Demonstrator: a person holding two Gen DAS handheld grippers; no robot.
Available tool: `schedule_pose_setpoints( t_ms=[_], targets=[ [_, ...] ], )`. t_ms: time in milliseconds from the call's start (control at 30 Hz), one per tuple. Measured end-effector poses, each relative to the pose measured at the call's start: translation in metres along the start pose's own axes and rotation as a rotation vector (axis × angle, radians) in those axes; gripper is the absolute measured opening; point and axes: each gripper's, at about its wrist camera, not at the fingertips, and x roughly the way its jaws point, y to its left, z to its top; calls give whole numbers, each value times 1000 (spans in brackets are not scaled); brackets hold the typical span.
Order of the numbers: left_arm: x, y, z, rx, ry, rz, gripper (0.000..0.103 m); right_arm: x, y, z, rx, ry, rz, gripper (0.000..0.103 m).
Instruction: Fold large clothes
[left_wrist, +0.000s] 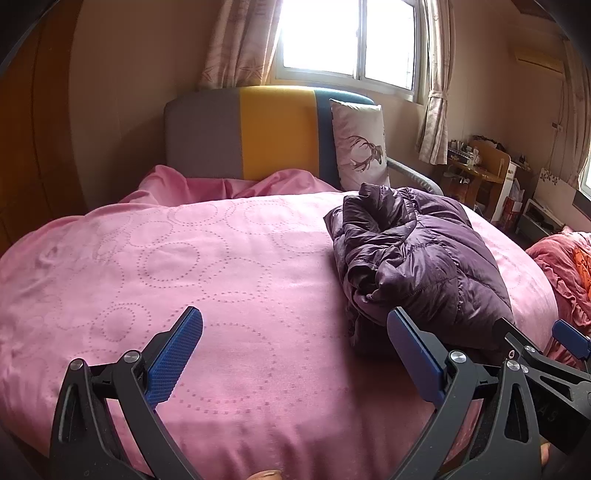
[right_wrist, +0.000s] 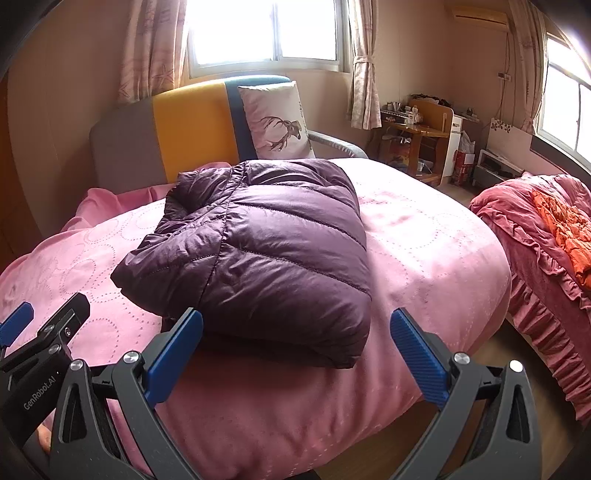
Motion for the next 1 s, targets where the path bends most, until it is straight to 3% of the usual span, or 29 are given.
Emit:
schedule_pose_setpoints(
  t_ms=[633,1000],
  targets=[
    [-2,0,-2,15,-16,8,99,5,-1,-1,-12,10,19,101],
    [7,6,-4,-24,32,-2,99,7,-9,3,6,2,18,101]
  ],
)
